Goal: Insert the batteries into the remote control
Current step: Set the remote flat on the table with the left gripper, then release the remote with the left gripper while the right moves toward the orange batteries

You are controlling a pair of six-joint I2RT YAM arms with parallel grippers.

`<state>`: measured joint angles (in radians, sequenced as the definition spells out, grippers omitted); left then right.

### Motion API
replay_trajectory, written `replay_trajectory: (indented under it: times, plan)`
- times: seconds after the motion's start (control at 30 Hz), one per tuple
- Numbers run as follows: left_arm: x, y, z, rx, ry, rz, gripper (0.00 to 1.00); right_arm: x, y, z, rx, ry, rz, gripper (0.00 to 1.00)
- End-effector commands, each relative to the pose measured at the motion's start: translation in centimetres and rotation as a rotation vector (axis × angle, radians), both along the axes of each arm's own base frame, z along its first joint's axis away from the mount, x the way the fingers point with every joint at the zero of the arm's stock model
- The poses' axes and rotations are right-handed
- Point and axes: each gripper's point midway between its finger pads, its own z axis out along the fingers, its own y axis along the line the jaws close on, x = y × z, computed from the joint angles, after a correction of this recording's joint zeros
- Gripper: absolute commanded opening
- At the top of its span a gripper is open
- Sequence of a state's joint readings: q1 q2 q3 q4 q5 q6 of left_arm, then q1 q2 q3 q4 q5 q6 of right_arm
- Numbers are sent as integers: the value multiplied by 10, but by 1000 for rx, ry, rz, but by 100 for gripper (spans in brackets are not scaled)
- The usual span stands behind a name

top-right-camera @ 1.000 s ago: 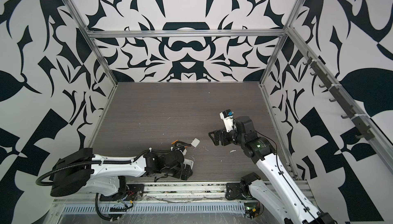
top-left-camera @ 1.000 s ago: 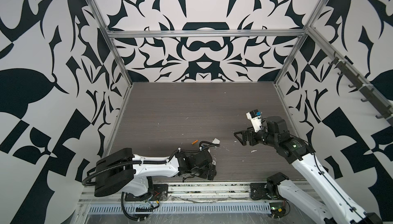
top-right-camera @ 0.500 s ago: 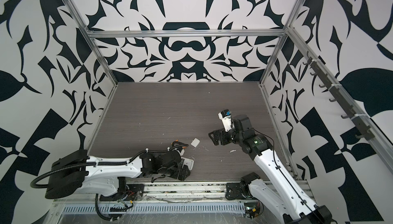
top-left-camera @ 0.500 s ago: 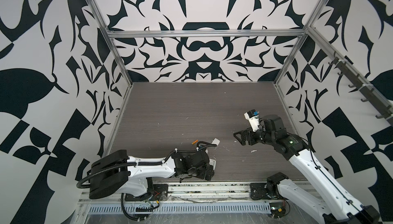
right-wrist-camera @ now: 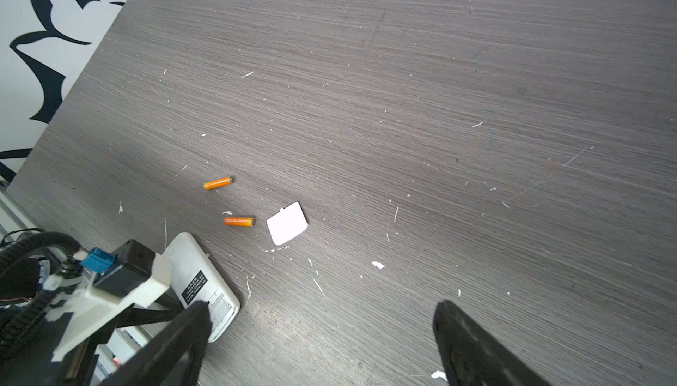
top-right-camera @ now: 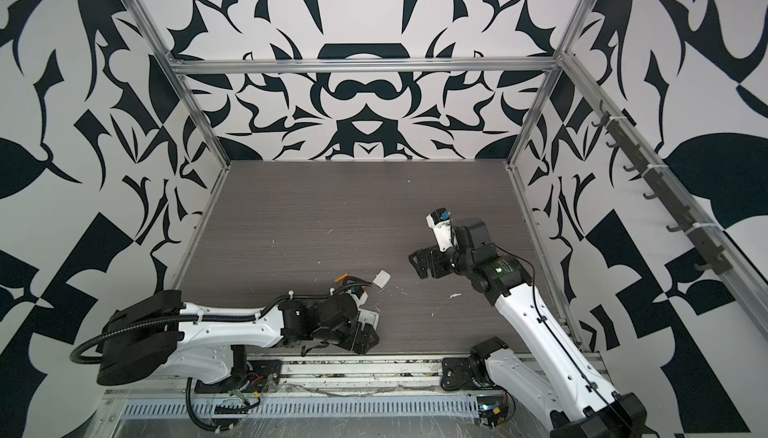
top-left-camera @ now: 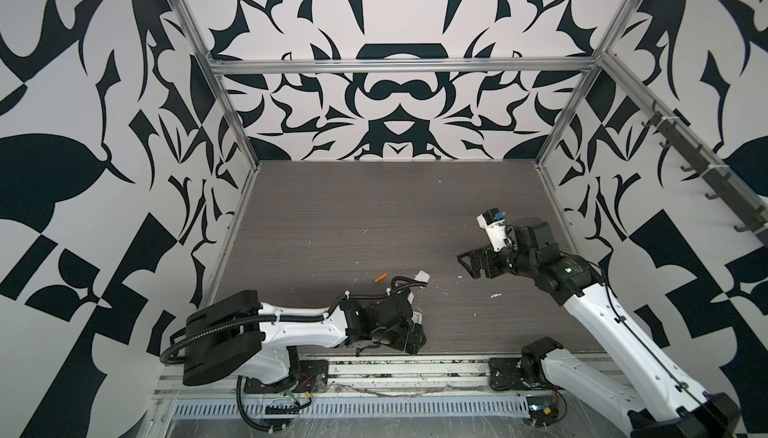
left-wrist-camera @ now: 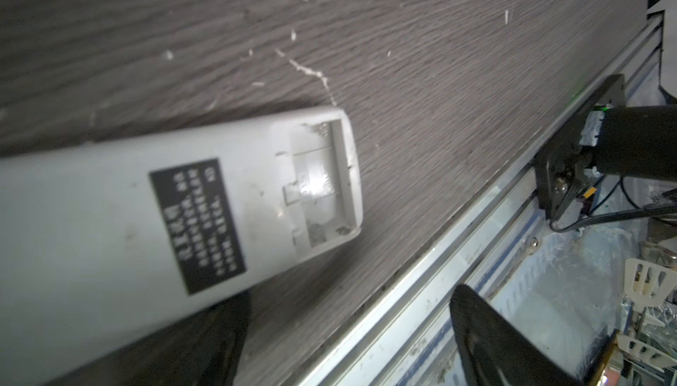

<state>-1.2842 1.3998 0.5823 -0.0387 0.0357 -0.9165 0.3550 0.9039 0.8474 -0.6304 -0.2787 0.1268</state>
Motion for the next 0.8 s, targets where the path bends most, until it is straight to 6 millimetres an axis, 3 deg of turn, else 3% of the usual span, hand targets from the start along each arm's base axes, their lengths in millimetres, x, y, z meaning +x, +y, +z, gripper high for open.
replay_trajectory:
  times: [0.0, 0.27, 0.43, 0.63, 0.77]
  plan:
    - [-2, -5, -10, 26, 9, -28, 90, 8, -3, 14, -16, -53, -6, 99]
    - [2, -9, -8, 15, 9, -32, 90, 8, -2, 13, -18, -53, -4, 99]
    - [0, 0, 8, -32, 0, -20, 90, 6, -1, 11, -22, -24, 5, 95]
    - [17, 27, 57, -197, -37, 54, 89, 2, 25, 4, -49, 33, 116, 87]
    - [31, 46, 72, -234, -74, 115, 89, 0, 57, 5, -125, -19, 239, 87]
